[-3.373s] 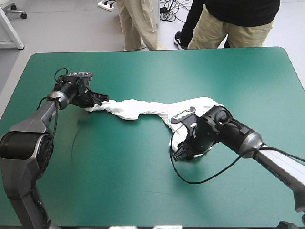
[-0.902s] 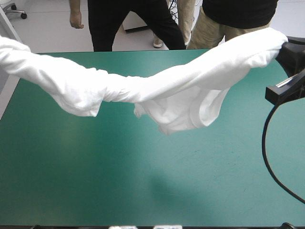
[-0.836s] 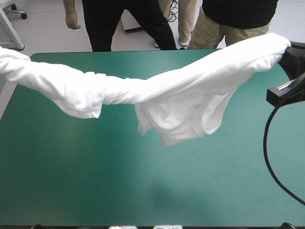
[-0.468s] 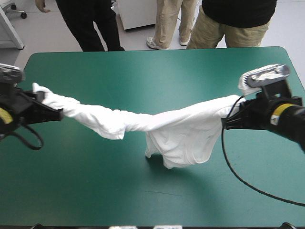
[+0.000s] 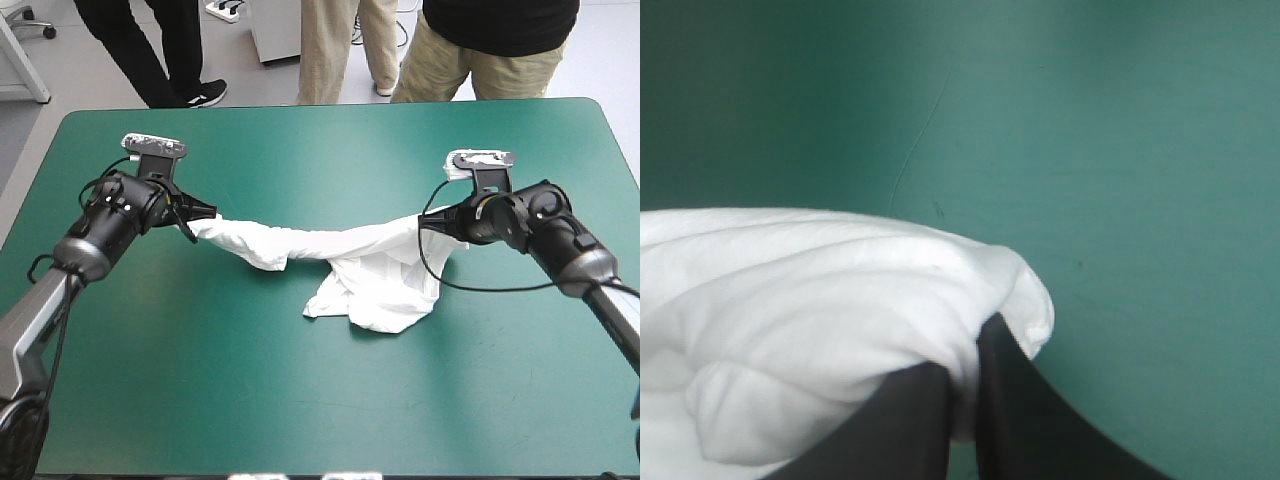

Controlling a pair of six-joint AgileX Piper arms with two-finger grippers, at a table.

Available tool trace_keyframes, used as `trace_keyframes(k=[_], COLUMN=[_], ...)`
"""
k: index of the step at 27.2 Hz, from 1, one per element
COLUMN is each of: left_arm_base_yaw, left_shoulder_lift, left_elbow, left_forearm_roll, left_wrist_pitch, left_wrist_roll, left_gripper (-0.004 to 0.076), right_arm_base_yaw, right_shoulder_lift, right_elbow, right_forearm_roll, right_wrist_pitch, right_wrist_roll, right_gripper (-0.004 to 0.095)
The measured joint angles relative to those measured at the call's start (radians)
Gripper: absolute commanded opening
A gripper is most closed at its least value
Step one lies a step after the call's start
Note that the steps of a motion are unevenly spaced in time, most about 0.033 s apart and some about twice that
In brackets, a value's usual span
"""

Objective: Fold the cloth

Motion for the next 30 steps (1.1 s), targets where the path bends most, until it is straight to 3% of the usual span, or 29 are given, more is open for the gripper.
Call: trace_keyframes(k=[8, 15, 17, 19, 24, 26, 30], left_arm_base_yaw=[0.055, 0.055, 0.055, 0.055, 0.055, 0.056, 0.057], left_shoulder_lift=[0.244, 0.353, 0.390, 0.413, 0.446, 0.447, 0.405], left_elbow=[-0.160, -0.178, -0.179, -0.179, -0.179, -0.179, -0.186], left_forearm_roll=[-0.026, -0.038, -0.038, -0.039, -0.053, -0.053, -0.045], left_wrist_pitch=[-0.080, -0.191, -0.216, -0.227, -0.236, -0.237, -0.178], left_wrist_roll=[-0.005, -0.035, -0.054, -0.059, -0.055, -0.055, -0.053], left_gripper=[-0.0009, -0.0009, 0.0002, 0.0101, 0.0576, 0.0726, 0.0701], right_arm_base_yaw=[-0.123, -0.148, -0.148, -0.148, -0.148, -0.148, -0.148], right_shoulder_lift=[0.264, 0.421, 0.465, 0.488, 0.512, 0.513, 0.509], right_elbow=[-0.202, -0.342, -0.375, -0.387, -0.393, -0.397, -0.430], right_forearm_roll=[0.215, 0.239, 0.240, 0.240, 0.240, 0.240, 0.240], right_wrist_pitch=[0.006, 0.061, 0.070, 0.075, 0.082, 0.081, 0.101], right_wrist_roll=[-0.133, -0.202, -0.213, -0.215, -0.238, -0.236, -0.225], right_gripper=[-0.0017, -0.0014, 0.0037, 0.0133, 0.0447, 0.0526, 0.0514])
